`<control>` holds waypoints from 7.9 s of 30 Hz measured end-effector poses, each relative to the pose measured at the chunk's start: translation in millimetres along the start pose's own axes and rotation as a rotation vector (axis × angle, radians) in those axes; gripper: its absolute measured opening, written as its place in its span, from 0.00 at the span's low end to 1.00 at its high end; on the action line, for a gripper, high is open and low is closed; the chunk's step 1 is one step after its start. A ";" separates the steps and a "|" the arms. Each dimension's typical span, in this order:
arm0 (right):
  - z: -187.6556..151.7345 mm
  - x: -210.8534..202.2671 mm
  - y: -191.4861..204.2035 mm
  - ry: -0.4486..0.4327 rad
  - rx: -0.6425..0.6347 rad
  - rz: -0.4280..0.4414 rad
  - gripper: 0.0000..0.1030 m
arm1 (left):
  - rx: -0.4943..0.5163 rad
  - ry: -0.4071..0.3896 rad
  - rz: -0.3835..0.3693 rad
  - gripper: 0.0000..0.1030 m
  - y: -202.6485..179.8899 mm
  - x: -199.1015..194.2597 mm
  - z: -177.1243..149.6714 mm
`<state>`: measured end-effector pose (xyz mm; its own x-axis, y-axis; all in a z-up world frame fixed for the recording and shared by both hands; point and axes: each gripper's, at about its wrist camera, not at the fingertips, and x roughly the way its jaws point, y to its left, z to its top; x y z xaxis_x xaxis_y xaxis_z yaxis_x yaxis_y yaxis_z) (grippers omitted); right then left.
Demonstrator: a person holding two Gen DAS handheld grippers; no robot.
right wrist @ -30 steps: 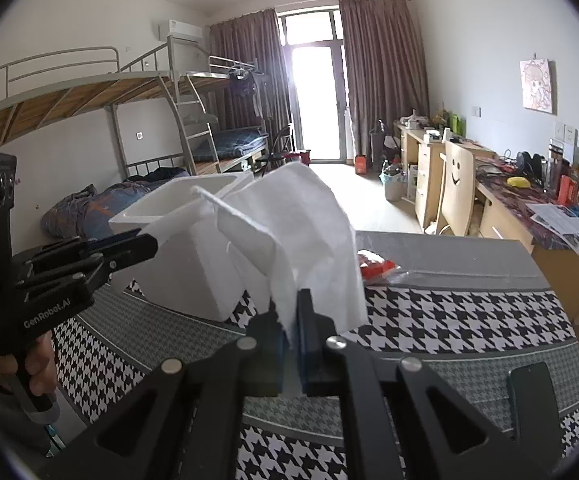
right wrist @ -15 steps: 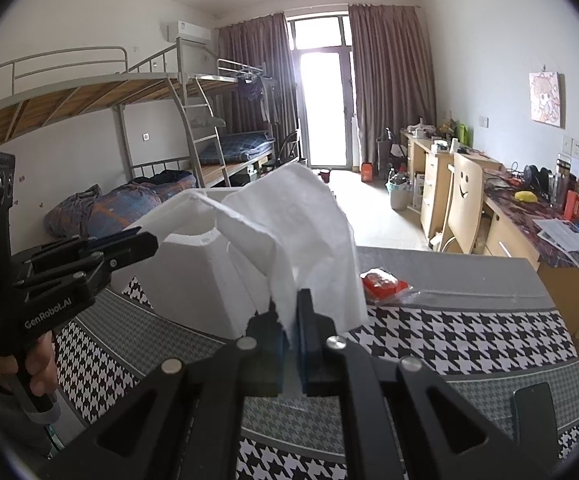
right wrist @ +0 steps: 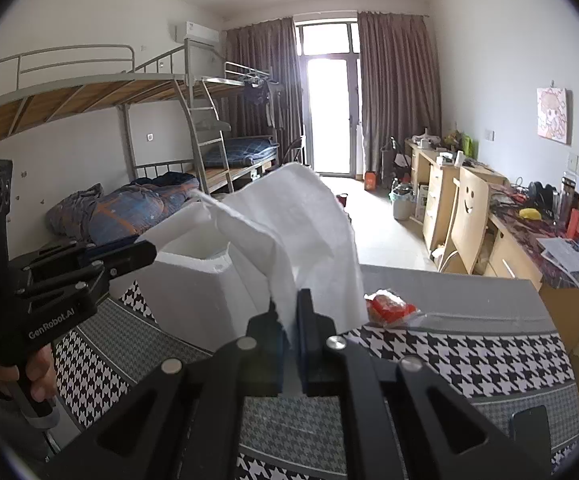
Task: Organize soft objects
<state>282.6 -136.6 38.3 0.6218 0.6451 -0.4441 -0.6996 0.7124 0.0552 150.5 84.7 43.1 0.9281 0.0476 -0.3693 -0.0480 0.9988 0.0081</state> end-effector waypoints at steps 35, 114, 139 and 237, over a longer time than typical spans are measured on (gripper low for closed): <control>37.5 42.5 21.0 0.013 -0.061 0.060 0.08 | -0.069 0.004 0.146 0.15 44.4 20.9 21.0; 57.1 107.1 60.3 0.096 -0.091 0.137 0.08 | -0.158 0.037 0.287 0.99 91.6 26.0 11.6; 54.8 137.7 67.5 0.179 -0.077 0.172 0.13 | -0.173 0.044 0.310 0.99 99.3 19.3 2.8; -27.8 -46.2 56.1 -0.133 -0.016 0.046 0.95 | -0.086 -0.123 0.188 0.99 7.4 -98.3 -44.7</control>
<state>204.8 -134.1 37.1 0.6290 0.7089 -0.3192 -0.7335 0.6772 0.0585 42.4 86.9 38.0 0.9375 0.2388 -0.2532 -0.2507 0.9680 -0.0153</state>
